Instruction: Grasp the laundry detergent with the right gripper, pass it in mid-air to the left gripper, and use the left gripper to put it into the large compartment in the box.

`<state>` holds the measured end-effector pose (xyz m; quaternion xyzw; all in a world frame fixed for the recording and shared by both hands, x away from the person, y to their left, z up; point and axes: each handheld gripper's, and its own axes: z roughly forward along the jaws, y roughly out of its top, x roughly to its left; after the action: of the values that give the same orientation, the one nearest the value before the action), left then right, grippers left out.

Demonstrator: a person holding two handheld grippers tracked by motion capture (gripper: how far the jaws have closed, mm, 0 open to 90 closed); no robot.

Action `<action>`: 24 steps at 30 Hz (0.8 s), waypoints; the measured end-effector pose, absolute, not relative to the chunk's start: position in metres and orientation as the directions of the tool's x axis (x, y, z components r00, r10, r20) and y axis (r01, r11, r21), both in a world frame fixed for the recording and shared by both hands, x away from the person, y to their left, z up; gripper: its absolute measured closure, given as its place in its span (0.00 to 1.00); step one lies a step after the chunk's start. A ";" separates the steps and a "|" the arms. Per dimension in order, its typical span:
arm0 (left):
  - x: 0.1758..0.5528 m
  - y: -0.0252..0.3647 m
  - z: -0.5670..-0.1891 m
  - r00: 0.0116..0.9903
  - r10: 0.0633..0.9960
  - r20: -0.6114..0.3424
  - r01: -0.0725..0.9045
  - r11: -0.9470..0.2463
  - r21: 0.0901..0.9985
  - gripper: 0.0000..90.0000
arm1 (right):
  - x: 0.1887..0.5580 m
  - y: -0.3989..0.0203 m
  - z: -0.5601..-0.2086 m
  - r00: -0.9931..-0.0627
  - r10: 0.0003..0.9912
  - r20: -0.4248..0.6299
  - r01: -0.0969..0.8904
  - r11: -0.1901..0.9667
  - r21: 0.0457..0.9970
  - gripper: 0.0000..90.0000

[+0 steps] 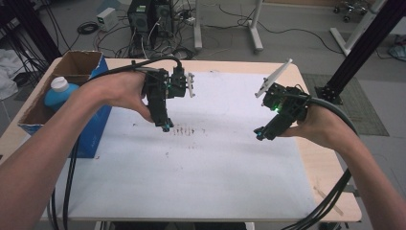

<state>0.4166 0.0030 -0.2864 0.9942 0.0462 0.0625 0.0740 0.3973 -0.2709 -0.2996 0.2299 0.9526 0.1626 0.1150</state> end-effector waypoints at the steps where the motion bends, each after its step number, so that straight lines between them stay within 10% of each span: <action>1: 0.416 0.002 -0.289 0.988 0.103 0.115 0.085 -0.985 0.150 0.17 | 0.397 -0.271 -0.299 -0.869 0.473 -0.144 0.399 0.843 0.361 0.14; 24: 0.413 0.001 -0.311 0.988 0.133 0.076 0.122 -0.983 0.134 0.17 | 0.396 -0.263 -0.301 -0.876 0.454 -0.163 0.379 0.857 0.350 0.14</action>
<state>0.4129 0.0015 -0.3112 0.9950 0.0643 0.0423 0.0644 0.3960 -0.2630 -0.3013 0.2178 0.9559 0.1557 0.1208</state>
